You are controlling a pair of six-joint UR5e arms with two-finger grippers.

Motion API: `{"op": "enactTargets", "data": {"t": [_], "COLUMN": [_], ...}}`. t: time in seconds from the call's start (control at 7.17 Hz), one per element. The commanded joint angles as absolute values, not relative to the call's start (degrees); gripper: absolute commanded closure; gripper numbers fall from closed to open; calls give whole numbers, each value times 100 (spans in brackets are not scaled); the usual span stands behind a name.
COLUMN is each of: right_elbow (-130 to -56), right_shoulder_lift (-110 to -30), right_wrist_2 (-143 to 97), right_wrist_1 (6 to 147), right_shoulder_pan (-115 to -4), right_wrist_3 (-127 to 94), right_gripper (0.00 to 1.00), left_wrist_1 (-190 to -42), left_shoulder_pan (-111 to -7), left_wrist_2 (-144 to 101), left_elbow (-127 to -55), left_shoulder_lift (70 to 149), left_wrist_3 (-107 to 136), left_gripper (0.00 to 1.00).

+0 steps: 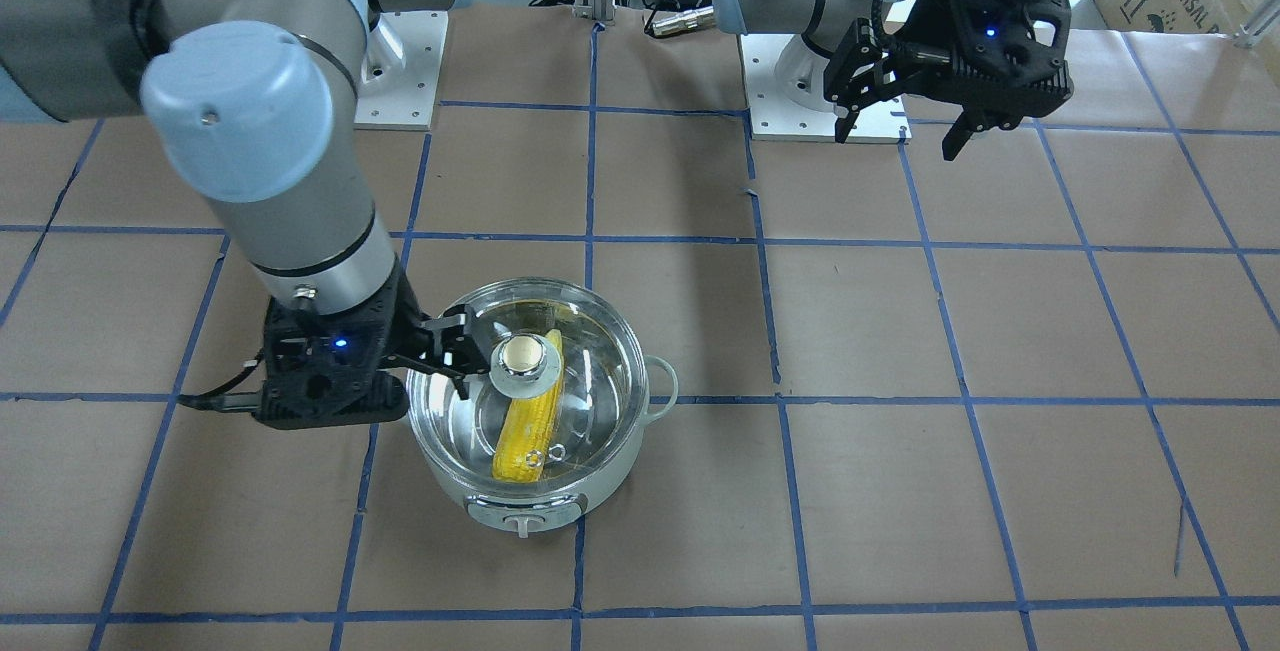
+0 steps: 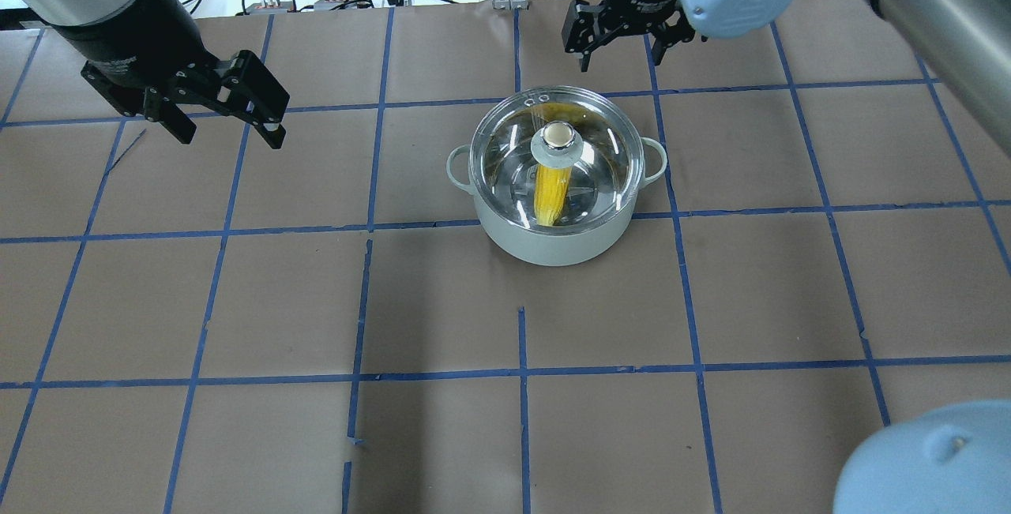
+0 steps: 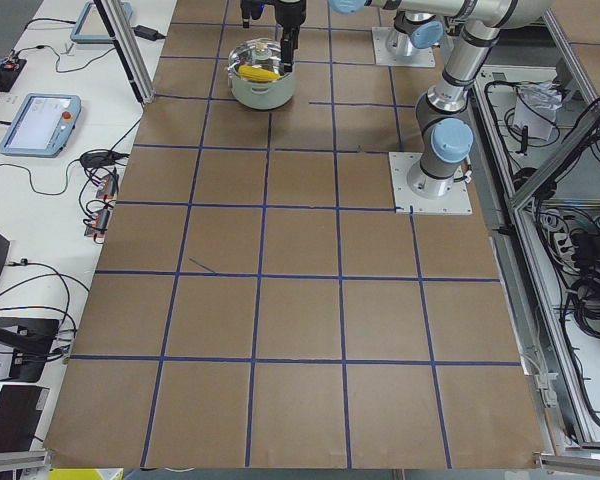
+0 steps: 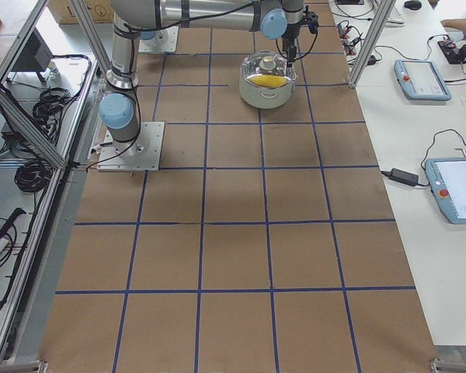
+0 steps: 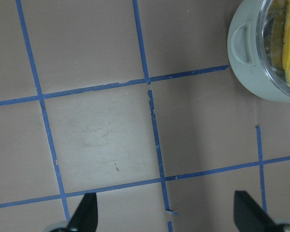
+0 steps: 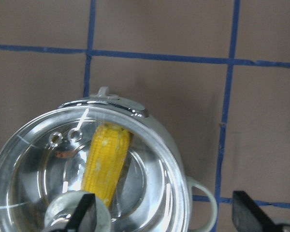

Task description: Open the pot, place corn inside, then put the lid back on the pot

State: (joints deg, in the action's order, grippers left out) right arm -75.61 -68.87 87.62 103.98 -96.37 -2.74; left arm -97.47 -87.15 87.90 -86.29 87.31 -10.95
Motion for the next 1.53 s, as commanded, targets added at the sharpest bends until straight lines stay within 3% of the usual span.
{"op": "enactTargets", "data": {"t": [0.0, 0.42, 0.84, 1.39], "right_elbow": [-7453, -7672, -9056, -8877], "right_shoulder_lift": [-7231, -8381, -9655, -9176], "right_wrist_2": [8833, 8737, 8780, 8736], "right_wrist_1": [10058, 8487, 9191, 9809], "right_shoulder_pan": [-9335, -8624, -8648, -8657], "right_wrist_3": [-158, 597, 633, 615], "right_gripper": [0, 0, 1, 0], "left_wrist_1": [-9704, -9492, -9483, -9466], "left_shoulder_pan": [-8719, -8719, -8719, -8719], "left_wrist_2": [8789, 8789, 8789, 8789], "left_elbow": [-8814, -8912, -8903, -8903], "left_shoulder_lift": [8701, 8684, 8684, 8684], "left_wrist_3": [-1133, -1116, -1134, -1134], "left_gripper": [0, 0, 0, 0]}}
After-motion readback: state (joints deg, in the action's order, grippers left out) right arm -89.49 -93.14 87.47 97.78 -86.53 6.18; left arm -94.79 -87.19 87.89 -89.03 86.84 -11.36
